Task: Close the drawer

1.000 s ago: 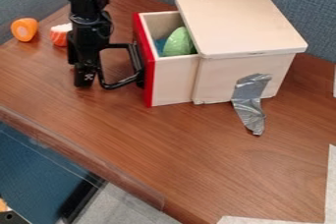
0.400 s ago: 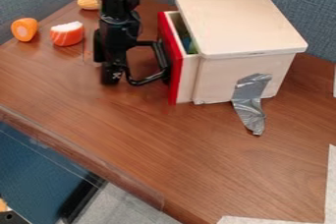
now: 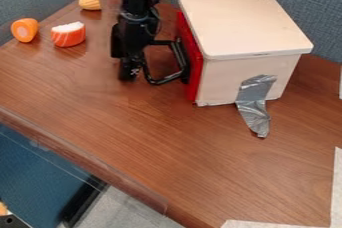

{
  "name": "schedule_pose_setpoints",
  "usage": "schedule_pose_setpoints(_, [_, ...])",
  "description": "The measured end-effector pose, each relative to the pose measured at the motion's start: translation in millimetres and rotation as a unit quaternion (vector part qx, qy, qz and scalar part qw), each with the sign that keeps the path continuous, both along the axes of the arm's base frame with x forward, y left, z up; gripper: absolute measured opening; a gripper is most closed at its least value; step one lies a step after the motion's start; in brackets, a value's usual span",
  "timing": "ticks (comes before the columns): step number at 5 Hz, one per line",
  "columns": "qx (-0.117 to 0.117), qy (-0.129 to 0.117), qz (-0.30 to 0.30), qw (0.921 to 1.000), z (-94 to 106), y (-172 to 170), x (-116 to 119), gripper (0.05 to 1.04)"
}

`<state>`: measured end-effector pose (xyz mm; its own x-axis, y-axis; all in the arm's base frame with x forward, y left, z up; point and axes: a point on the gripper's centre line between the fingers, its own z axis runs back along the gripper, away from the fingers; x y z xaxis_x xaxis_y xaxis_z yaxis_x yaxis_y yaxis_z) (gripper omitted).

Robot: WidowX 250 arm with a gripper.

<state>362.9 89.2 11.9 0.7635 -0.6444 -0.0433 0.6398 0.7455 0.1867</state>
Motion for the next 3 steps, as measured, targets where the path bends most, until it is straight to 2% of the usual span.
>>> schedule_pose_setpoints(3, [0.009,-0.006,-0.002,0.9999,0.3,4,20,1.000])
